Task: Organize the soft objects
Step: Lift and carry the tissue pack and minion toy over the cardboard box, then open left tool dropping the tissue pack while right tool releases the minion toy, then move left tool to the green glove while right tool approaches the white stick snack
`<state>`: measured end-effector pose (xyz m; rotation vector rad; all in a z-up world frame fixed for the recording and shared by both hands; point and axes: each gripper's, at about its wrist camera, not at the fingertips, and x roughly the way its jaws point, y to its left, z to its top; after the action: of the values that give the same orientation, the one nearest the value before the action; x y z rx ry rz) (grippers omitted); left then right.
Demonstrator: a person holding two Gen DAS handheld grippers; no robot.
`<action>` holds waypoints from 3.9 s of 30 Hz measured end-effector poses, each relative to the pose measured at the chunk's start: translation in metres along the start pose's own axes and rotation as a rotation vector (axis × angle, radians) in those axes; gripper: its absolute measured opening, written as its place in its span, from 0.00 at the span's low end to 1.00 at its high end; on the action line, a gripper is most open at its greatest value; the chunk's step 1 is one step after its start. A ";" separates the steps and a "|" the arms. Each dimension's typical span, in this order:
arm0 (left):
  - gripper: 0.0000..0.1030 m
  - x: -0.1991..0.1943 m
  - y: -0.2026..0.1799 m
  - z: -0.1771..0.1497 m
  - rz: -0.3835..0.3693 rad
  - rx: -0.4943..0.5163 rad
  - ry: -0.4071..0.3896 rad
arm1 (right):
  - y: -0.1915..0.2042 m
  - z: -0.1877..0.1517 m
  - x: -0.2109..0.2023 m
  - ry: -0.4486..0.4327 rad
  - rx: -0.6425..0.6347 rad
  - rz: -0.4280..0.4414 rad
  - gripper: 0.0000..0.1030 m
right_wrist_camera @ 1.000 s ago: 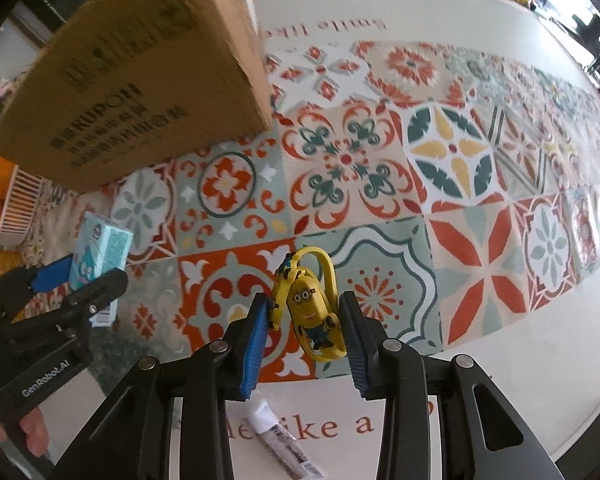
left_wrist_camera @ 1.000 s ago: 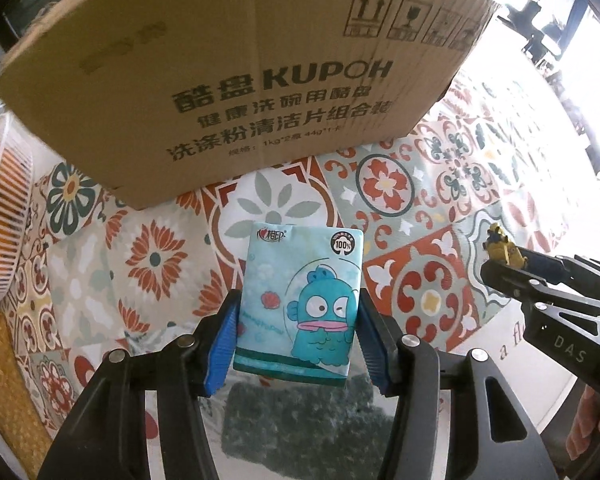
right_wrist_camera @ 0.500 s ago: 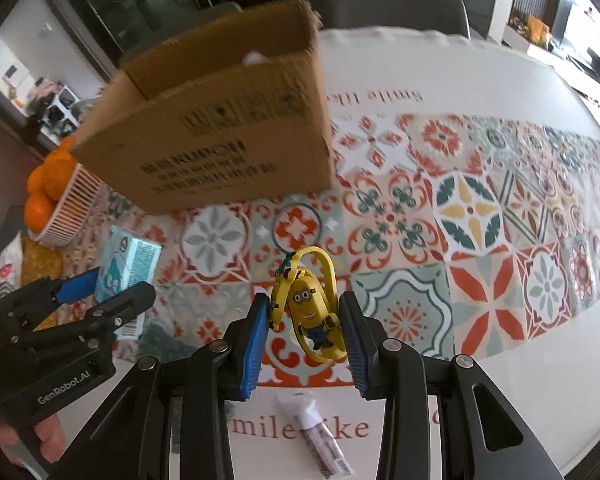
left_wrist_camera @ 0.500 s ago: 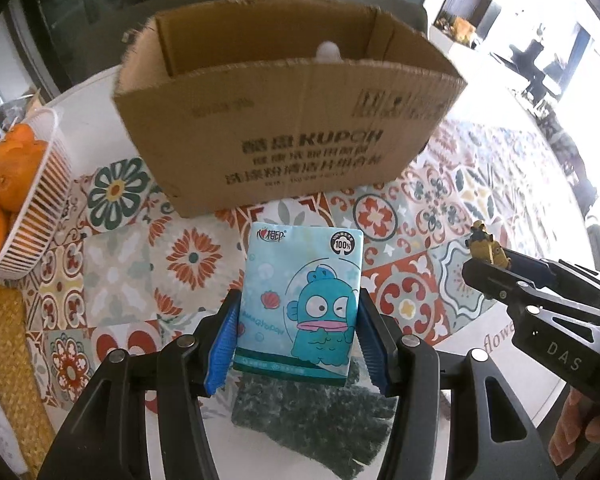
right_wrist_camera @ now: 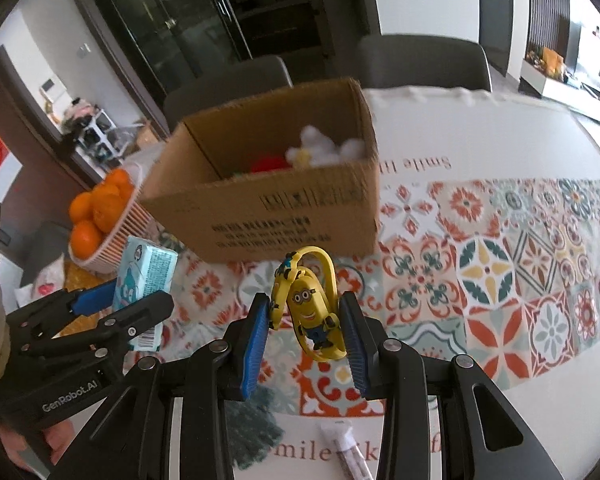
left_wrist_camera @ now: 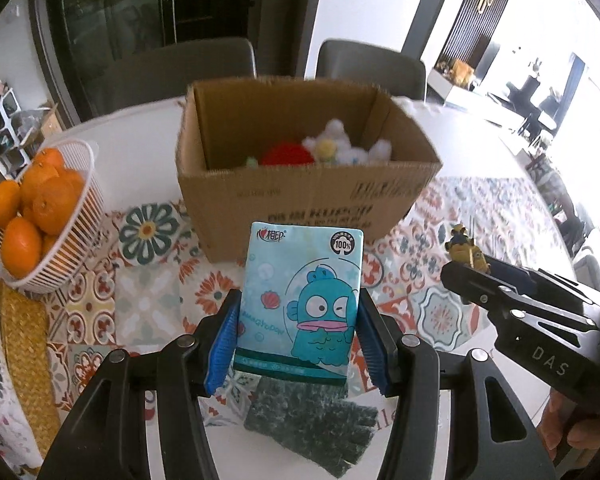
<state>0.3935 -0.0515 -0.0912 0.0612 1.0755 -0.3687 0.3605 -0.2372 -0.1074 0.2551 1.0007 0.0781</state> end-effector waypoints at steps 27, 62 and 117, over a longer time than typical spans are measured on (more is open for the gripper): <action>0.53 -0.064 0.003 0.067 -0.023 -0.024 -0.208 | 0.024 0.074 -0.048 -0.204 -0.048 0.081 0.36; 0.55 0.047 0.033 0.135 0.041 -0.067 0.004 | 0.007 0.138 0.073 0.024 -0.033 0.042 0.40; 0.77 -0.005 0.013 -0.019 0.011 -0.068 0.128 | 0.000 -0.010 0.000 0.129 0.012 -0.105 0.58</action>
<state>0.3794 -0.0334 -0.0980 0.0301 1.2131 -0.3215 0.3517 -0.2350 -0.1123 0.2100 1.1417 -0.0070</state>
